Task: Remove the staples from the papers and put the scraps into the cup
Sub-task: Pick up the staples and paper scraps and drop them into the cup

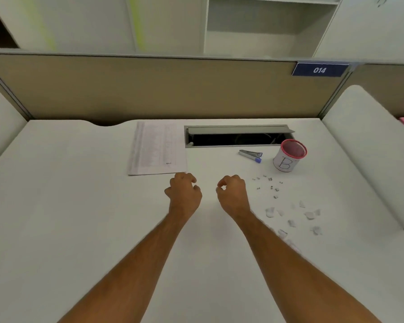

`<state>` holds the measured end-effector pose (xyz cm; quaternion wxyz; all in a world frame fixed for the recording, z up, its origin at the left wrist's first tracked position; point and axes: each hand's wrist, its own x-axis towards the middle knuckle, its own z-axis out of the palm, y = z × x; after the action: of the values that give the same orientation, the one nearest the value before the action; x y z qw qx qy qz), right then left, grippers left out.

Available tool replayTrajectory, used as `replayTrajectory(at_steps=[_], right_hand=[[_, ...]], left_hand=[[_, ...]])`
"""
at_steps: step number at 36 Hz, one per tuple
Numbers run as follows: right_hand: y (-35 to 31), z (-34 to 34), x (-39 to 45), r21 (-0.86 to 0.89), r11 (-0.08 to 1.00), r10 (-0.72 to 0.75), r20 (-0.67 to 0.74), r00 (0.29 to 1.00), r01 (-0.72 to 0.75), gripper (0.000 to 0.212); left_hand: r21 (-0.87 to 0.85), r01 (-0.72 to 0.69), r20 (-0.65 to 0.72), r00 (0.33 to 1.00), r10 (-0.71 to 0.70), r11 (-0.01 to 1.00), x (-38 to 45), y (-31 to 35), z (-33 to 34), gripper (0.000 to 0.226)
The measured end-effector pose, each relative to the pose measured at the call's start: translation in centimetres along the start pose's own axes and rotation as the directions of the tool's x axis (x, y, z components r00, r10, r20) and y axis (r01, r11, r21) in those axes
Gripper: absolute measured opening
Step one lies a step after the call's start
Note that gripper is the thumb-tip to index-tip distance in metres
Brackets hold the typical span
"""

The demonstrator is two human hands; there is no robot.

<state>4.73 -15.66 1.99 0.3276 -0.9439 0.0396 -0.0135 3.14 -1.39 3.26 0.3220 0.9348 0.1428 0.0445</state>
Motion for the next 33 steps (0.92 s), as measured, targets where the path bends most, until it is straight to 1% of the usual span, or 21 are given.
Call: replayTrajectory(at_steps=[5,16,19,23,29,31,33], right_hand=[[1.2,-0.5,-1.5,0.013,1.000,-0.015,-0.012,1.000,0.015,0.018],[3.8,-1.8,-4.1,0.044,0.999,0.031,-0.017,0.999,-0.031,0.018],[5.0,-2.9,-4.6,0.063,0.996,0.071,-0.010,0.997,-0.070,0.022],[7.2,-4.6,-4.8,0.114,0.982,0.153,-0.040,0.987,-0.147,0.025],[11.3,-7.9,-4.3,0.185,0.952,0.270,-0.128,0.954,-0.245,0.024],[13.0,-9.1,-4.0,0.195,0.945,0.293,-0.156,0.943,-0.261,0.026],[14.7,-10.3,-3.7,0.188,0.944,0.304,-0.172,0.937,-0.272,0.028]], left_hand=[[-0.003,-0.032,0.022,0.999,0.033,0.999,-1.6,1.3,1.1,0.020],[-0.004,-0.103,0.099,0.990,0.103,0.995,-4.2,3.1,3.8,0.020],[-0.003,-0.131,0.125,0.984,0.130,0.991,-5.0,3.6,4.8,0.020],[-0.089,-0.155,0.215,0.961,0.171,0.984,-6.1,4.1,6.4,0.023],[-0.087,-0.174,0.381,0.904,0.194,0.981,-7.4,5.4,9.0,0.039],[-0.077,-0.171,0.437,0.880,0.188,0.982,-7.8,6.1,9.9,0.051],[-0.035,-0.170,0.501,0.849,0.165,0.985,-8.2,6.9,11.1,0.068]])
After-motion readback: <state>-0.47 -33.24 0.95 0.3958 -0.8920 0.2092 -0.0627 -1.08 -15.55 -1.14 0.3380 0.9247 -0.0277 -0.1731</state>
